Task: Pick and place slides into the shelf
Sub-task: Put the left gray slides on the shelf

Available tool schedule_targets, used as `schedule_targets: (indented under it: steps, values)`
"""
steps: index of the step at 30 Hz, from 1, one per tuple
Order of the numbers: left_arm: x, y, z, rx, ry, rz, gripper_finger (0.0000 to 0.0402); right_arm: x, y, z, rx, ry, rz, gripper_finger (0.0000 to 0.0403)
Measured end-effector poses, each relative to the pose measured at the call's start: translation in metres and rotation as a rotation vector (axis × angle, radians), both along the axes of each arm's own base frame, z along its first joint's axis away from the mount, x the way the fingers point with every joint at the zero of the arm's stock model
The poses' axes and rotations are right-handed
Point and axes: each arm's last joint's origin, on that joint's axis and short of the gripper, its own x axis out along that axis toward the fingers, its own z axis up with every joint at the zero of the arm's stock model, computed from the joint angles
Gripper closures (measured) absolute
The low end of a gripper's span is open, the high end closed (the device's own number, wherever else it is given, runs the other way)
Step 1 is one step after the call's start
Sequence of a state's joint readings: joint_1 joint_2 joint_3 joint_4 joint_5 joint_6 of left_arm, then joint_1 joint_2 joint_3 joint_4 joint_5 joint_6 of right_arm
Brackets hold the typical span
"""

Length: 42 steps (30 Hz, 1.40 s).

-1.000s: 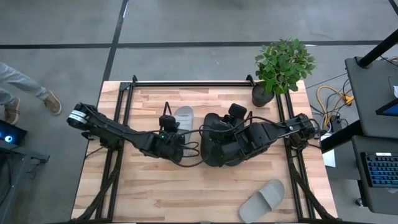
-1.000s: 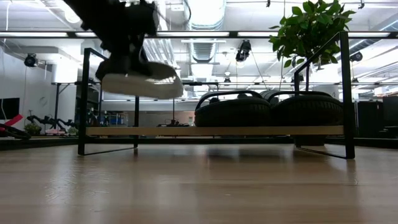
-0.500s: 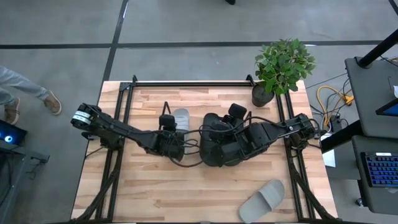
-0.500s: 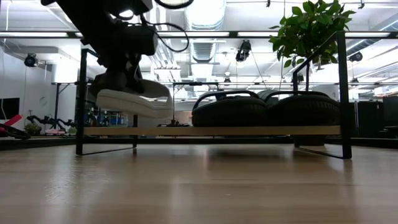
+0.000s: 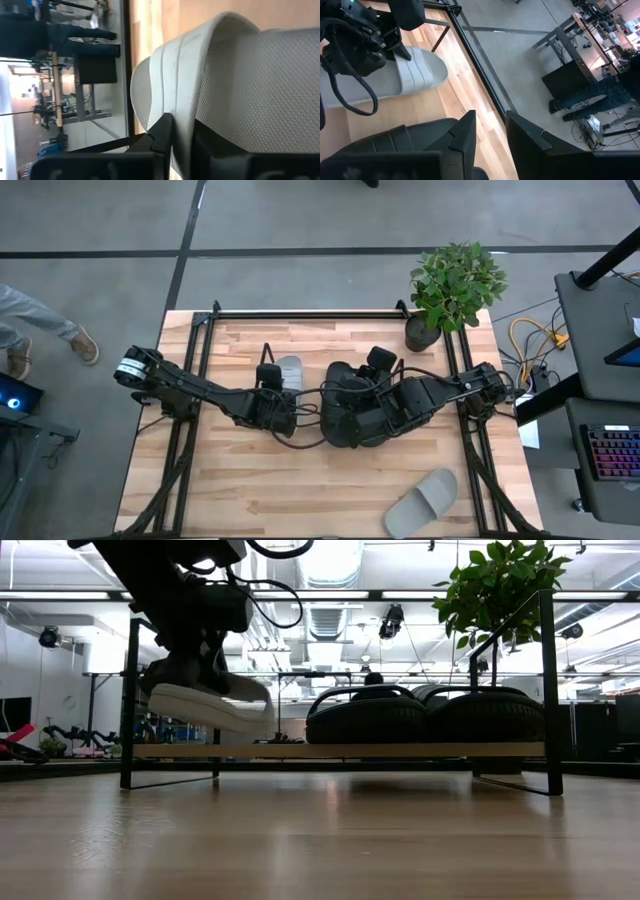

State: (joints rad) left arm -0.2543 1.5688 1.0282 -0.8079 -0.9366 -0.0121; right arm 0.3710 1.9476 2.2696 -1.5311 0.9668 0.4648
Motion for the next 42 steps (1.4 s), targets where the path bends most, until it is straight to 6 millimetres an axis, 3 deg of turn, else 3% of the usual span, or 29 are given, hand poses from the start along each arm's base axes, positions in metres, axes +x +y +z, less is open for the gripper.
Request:
schedule_targets:
  steps: [17, 25, 31, 36, 42]
  values:
    - [-0.001, -0.002, 0.002, -0.103, 0.078, -0.042, 0.0212, 0.0, 0.0, 0.0, 0.005, -0.006, -0.003, 0.0314]
    - [0.002, -0.004, 0.018, -0.227, 0.097, -0.068, 0.014, 0.0, 0.0, 0.0, 0.004, -0.005, -0.003, 0.031]
    - [0.003, -0.006, 0.04, -0.229, 0.104, -0.064, 0.013, 0.0, 0.0, -0.001, 0.004, -0.004, -0.003, 0.0315]
    - [0.007, -0.01, 0.052, -0.329, 0.083, -0.097, 0.0132, 0.0, 0.0, -0.001, 0.004, -0.004, -0.003, 0.0316]
    - [-0.002, -0.014, 0.061, -0.507, 0.187, -0.19, 0.0195, -0.001, 0.001, -0.003, 0.077, 0.012, -0.006, 0.0317]
